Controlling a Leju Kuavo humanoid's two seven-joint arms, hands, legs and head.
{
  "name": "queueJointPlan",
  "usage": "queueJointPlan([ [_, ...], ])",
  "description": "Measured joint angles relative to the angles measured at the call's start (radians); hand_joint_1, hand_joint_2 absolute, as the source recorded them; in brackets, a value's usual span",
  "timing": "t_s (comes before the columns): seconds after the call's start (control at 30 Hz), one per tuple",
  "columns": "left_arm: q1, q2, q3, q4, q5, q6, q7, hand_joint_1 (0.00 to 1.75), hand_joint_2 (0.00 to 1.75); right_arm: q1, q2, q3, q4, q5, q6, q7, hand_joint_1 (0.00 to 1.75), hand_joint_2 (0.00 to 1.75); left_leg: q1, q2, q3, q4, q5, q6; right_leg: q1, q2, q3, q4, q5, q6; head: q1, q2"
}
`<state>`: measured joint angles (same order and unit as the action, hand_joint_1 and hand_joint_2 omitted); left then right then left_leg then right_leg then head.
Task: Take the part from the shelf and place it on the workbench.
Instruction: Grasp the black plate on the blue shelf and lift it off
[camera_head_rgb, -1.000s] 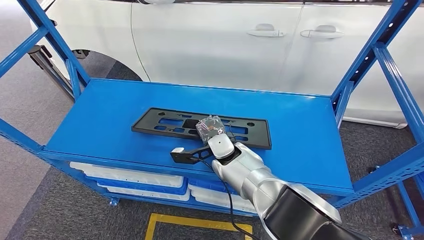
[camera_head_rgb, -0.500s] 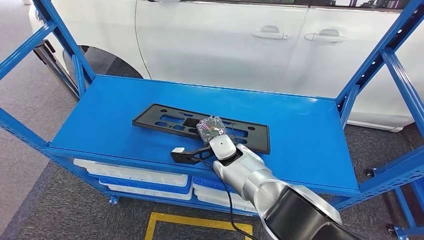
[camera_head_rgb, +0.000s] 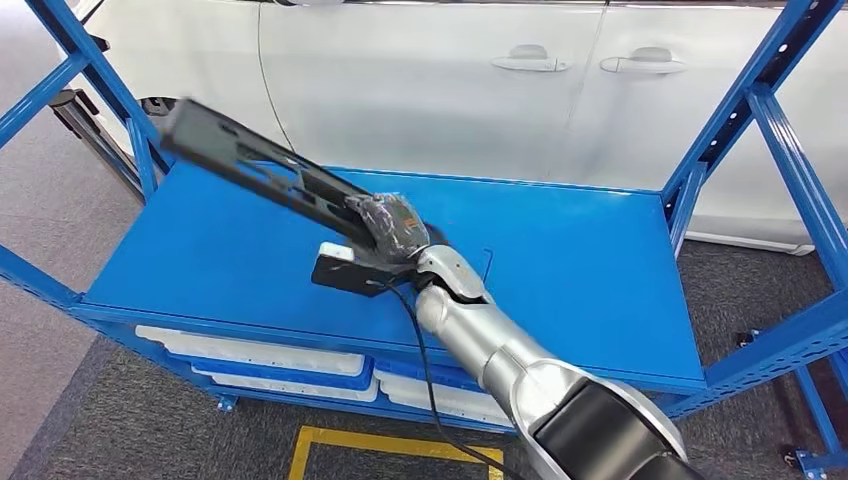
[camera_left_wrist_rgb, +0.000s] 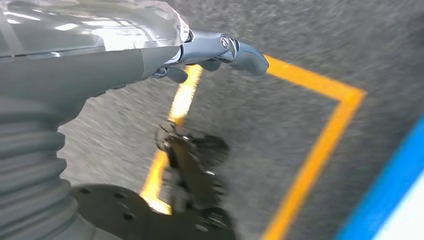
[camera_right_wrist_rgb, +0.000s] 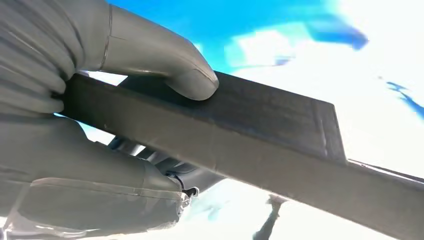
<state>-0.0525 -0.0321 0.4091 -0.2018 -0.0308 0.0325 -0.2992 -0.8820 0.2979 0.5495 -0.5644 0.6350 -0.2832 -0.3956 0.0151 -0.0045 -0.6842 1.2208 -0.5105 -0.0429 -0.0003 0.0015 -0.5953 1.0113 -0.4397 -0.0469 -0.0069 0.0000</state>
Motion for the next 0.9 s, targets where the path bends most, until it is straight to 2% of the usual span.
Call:
queueJointPlan([
  [0.07, 0.000, -0.001, 0.029, 0.000, 0.016, 0.016, -0.039, 0.00, 1.75, 0.083, -0.016, -0.081, -0.229, -0.316, 0.141, -0.134, 1.75, 1.75, -0.003, -0.001, 0.070, -0.151, 0.066, 0.010, 0.002, -0.006, 0.008, 0.001, -0.008, 0.006, 0.000, 0.000],
  [0.1, 0.000, -0.001, 0.040, 0.000, 0.018, 0.033, -0.053, 0.00, 1.75, 0.123, -0.028, -0.116, -0.345, -0.453, 0.206, -0.168, 1.75, 1.75, -0.005, -0.002, 0.092, -0.199, 0.081, 0.016, 0.004, -0.010, 0.010, 0.000, -0.010, 0.011, 0.000, 0.000],
  [0.17, 0.006, -0.001, 0.058, 0.000, 0.018, 0.072, -0.073, 0.00, 1.75, 0.199, -0.053, -0.173, -0.549, -0.651, 0.307, -0.201, 1.75, 1.75, -0.011, -0.005, 0.106, -0.225, 0.080, 0.027, 0.006, -0.016, 0.012, -0.002, -0.013, 0.020, 0.000, 0.000],
  [0.23, 0.015, -0.002, 0.070, 0.000, 0.008, 0.101, -0.081, 0.00, 1.75, 0.284, -0.081, -0.206, -0.723, -0.765, 0.408, -0.223, 1.75, 1.75, -0.008, -0.006, 0.110, -0.232, 0.082, 0.039, 0.007, -0.016, 0.015, 0.000, -0.019, 0.030, 0.000, 0.000],
  [0.27, 0.018, -0.003, 0.072, 0.000, 0.001, 0.108, -0.081, 0.00, 1.75, 0.325, -0.096, -0.213, -0.795, -0.806, 0.463, -0.238, 1.75, 1.75, -0.006, -0.004, 0.113, -0.237, 0.084, 0.046, 0.006, -0.014, 0.009, 0.016, -0.032, 0.035, 0.000, 0.000],
  [0.3, 0.018, -0.003, 0.074, 0.000, -0.008, 0.110, -0.078, 0.00, 1.75, 0.363, -0.111, -0.215, -0.862, -0.842, 0.519, -0.255, 1.75, 1.75, -0.003, -0.002, 0.115, -0.242, 0.086, 0.051, 0.005, -0.010, -0.008, 0.053, -0.057, 0.040, 0.000, 0.000],
  [0.37, 0.015, -0.005, 0.074, 0.000, -0.018, 0.105, -0.072, 0.00, 1.75, 0.436, -0.141, -0.215, -0.972, -0.887, 0.606, -0.280, 1.75, 1.75, -0.003, 0.000, 0.115, -0.244, 0.086, 0.059, 0.002, -0.005, -0.070, 0.184, -0.124, 0.047, 0.000, 0.000],
  [0.4, 0.014, -0.005, 0.074, 0.000, -0.021, 0.101, -0.070, 0.00, 1.75, 0.473, -0.154, -0.214, -1.020, -0.897, 0.634, -0.286, 1.75, 1.75, -0.004, 0.000, 0.114, -0.244, 0.085, 0.060, 0.000, -0.004, -0.103, 0.249, -0.149, 0.049, 0.000, 0.000],
  [0.43, 0.015, -0.006, 0.075, 0.000, -0.023, 0.098, -0.069, 0.00, 1.75, 0.507, -0.165, -0.214, -1.064, -0.900, 0.653, -0.289, 1.75, 1.75, -0.004, 0.000, 0.114, -0.243, 0.084, 0.060, -0.001, -0.003, -0.123, 0.287, -0.157, 0.051, 0.000, 0.000],
  [0.47, 0.015, -0.008, 0.075, 0.000, -0.024, 0.094, -0.069, 0.00, 1.75, 0.536, -0.173, -0.212, -1.101, -0.897, 0.665, -0.289, 1.75, 1.75, -0.004, 0.000, 0.115, -0.241, 0.083, 0.059, -0.003, -0.003, -0.124, 0.283, -0.142, 0.052, 0.000, 0.000],
  [0.5, 0.016, -0.009, 0.075, 0.000, -0.024, 0.090, -0.069, 0.00, 1.75, 0.561, -0.179, -0.210, -1.136, -0.890, 0.674, -0.289, 1.75, 1.75, -0.004, -0.001, 0.115, -0.238, 0.080, 0.057, -0.005, -0.003, -0.104, 0.238, -0.110, 0.052, 0.000, 0.000],
  [0.53, 0.015, -0.010, 0.075, 0.000, -0.026, 0.087, -0.069, 0.00, 1.75, 0.580, -0.186, -0.207, -1.168, -0.881, 0.683, -0.289, 1.75, 1.75, -0.004, -0.001, 0.115, -0.234, 0.077, 0.054, -0.008, -0.003, -0.070, 0.167, -0.072, 0.052, 0.000, 0.000],
  [0.6, 0.013, -0.012, 0.076, 0.000, -0.030, 0.082, -0.068, 0.00, 1.75, 0.612, -0.196, -0.201, -1.228, -0.858, 0.703, -0.289, 1.75, 1.75, -0.007, -0.001, 0.113, -0.223, 0.069, 0.045, -0.009, -0.002, -0.012, 0.048, -0.027, 0.046, 0.000, 0.000],
  [0.63, 0.012, -0.012, 0.078, 0.000, -0.033, 0.081, -0.068, 0.00, 1.75, 0.627, -0.199, -0.200, -1.251, -0.847, 0.711, -0.289, 1.75, 1.75, -0.009, -0.002, 0.112, -0.220, 0.066, 0.040, -0.009, -0.001, 0.000, 0.023, -0.021, 0.042, 0.000, 0.000],
  [0.73, 0.010, -0.012, 0.081, 0.000, -0.041, 0.084, -0.064, 0.00, 1.75, 0.666, -0.202, -0.198, -1.309, -0.811, 0.728, -0.289, 1.75, 1.75, -0.008, -0.001, 0.112, -0.216, 0.061, 0.025, -0.006, 0.000, 0.002, 0.014, -0.021, 0.023, 0.000, 0.000],
  [0.77, 0.010, -0.013, 0.082, 0.000, -0.043, 0.085, -0.062, 0.00, 1.75, 0.678, -0.202, -0.199, -1.327, -0.799, 0.730, -0.289, 1.75, 1.75, -0.007, -0.001, 0.109, -0.206, 0.049, 0.020, -0.007, -0.001, 0.003, 0.013, -0.019, 0.017, 0.000, 0.000],
  [0.83, 0.009, -0.015, 0.084, 0.000, -0.043, 0.087, -0.056, 0.00, 1.75, 0.699, -0.202, -0.199, -1.359, -0.772, 0.733, -0.289, 1.75, 1.75, -0.004, 0.000, 0.081, -0.130, -0.007, 0.011, -0.008, -0.003, 0.003, 0.011, -0.014, 0.008, 0.000, 0.000],
  [0.9, 0.009, -0.016, 0.088, 0.000, -0.046, 0.088, -0.048, 0.00, 1.75, 0.722, -0.202, -0.199, -1.383, -0.736, 0.736, -0.288, 1.75, 1.75, -0.003, 0.000, 0.030, 0.002, -0.081, 0.005, -0.006, -0.004, -0.002, 0.011, -0.011, 0.004, 0.000, 0.000],
])
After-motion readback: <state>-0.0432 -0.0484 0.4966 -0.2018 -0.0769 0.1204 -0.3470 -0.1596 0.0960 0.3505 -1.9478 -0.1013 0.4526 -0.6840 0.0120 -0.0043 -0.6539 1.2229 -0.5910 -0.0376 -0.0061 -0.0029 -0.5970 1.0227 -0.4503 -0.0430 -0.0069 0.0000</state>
